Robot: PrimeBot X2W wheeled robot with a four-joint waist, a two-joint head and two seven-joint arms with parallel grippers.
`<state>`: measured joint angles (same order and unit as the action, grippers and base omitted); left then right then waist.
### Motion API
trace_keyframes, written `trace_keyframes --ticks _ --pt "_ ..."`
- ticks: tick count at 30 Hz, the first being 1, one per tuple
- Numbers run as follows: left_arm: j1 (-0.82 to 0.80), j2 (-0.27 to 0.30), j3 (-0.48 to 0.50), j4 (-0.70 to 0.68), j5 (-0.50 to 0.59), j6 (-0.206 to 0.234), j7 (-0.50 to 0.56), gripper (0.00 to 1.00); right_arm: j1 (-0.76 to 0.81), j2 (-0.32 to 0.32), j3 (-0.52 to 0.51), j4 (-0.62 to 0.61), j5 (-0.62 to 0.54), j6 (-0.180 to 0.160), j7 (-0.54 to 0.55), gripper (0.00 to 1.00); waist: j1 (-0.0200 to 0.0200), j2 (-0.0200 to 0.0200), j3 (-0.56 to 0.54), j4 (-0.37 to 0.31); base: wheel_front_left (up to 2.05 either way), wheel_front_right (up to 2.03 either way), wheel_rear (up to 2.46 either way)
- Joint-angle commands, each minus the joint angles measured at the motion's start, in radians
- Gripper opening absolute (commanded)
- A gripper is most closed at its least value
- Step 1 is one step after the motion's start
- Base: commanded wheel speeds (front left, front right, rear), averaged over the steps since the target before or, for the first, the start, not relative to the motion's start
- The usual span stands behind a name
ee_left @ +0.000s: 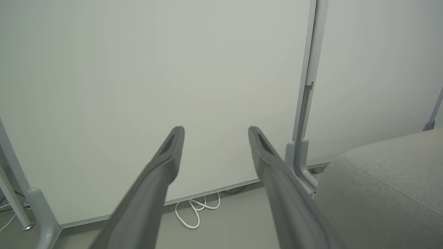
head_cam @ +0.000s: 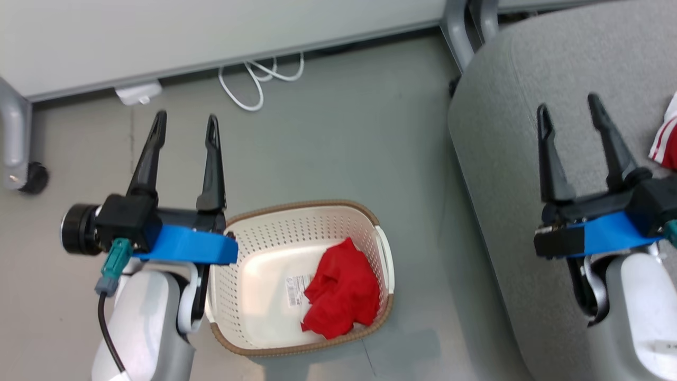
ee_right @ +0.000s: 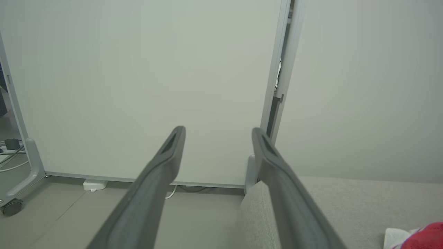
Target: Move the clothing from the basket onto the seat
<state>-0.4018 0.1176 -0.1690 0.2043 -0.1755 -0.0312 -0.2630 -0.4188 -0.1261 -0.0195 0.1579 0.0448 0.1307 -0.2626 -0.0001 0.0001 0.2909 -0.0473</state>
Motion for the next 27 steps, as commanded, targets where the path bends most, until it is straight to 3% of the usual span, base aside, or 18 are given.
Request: trace_keyframes --ticks 1,10,27 --pt "0.025 -0.007 0.014 -0.002 0.007 -0.008 -0.003 1.00 0.033 0.008 -0.002 0.006 0.004 0.000 -0.003 1.00 0.0001 -0.0001 -0.046 0.031 0.00 0.00 0.00" --pt "0.153 -0.031 0.057 0.011 0.053 -0.053 -0.003 1.00 0.156 0.023 -0.036 0.033 0.021 0.000 -0.003 1.00 0.0001 -0.0001 -0.151 0.058 0.00 0.00 0.00" --pt "0.296 -0.058 0.113 0.036 0.070 -0.081 -0.003 1.00 0.333 0.066 -0.071 0.058 0.043 0.000 -0.003 1.00 0.0001 -0.0001 -0.266 0.085 0.00 0.00 0.00"
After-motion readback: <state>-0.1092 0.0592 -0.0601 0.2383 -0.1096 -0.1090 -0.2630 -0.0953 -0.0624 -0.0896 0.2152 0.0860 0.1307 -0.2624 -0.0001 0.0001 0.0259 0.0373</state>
